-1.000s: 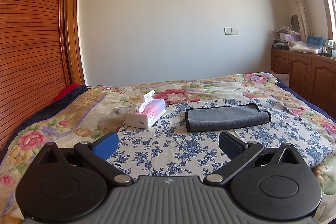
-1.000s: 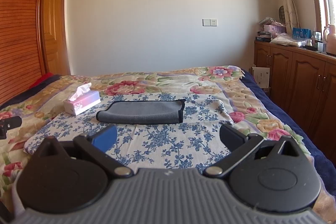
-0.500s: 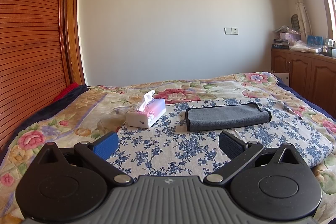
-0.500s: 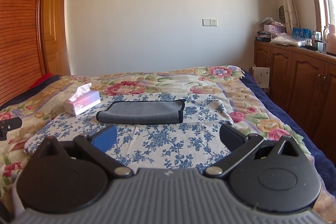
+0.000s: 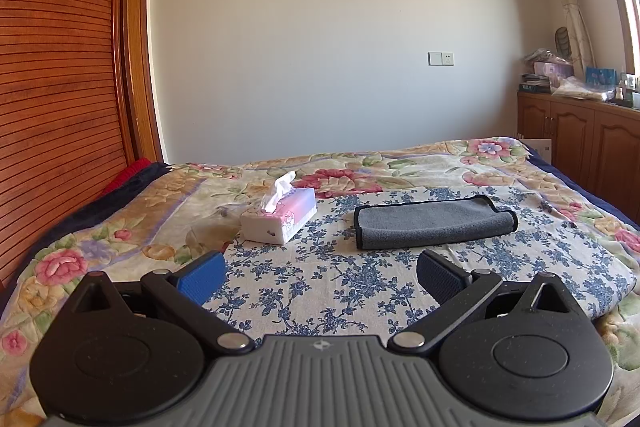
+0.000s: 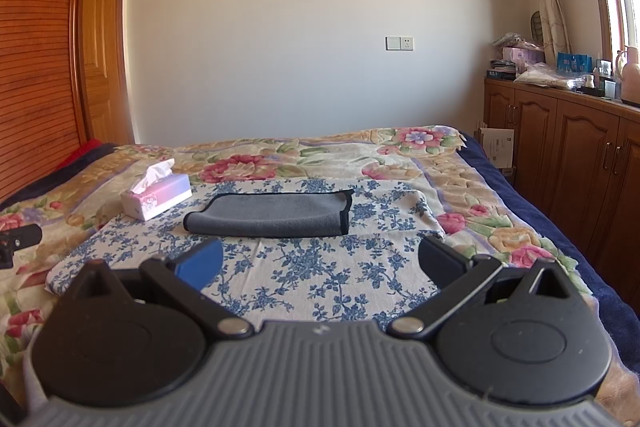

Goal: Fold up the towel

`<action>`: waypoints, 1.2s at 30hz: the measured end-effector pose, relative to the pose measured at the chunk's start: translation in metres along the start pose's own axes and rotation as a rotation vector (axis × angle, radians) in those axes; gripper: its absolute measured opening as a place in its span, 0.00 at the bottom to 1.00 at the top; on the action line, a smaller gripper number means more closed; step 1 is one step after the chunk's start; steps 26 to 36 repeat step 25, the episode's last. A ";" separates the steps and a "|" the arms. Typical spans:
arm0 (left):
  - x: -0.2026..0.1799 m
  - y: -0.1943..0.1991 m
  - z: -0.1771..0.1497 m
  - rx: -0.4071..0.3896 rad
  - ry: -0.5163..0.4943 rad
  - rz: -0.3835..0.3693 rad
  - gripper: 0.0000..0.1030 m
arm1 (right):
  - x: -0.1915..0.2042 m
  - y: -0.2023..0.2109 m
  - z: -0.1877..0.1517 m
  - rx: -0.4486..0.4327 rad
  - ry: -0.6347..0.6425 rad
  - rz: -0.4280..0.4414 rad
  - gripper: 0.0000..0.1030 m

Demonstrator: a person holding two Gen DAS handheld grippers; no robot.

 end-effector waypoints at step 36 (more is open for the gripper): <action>0.003 -0.001 -0.003 0.004 -0.001 0.000 1.00 | 0.000 0.000 0.000 0.000 -0.001 0.000 1.00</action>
Point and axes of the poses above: each gripper's, at about its wrist camera, not at the fingertips, and y roughly against the way its jaws point, x to its left, z to its top, the point moved 1 cm from there along -y, roughly the way its jaws point, and after that the axes turned 5 degrees about -y, right-handed, at the moved point
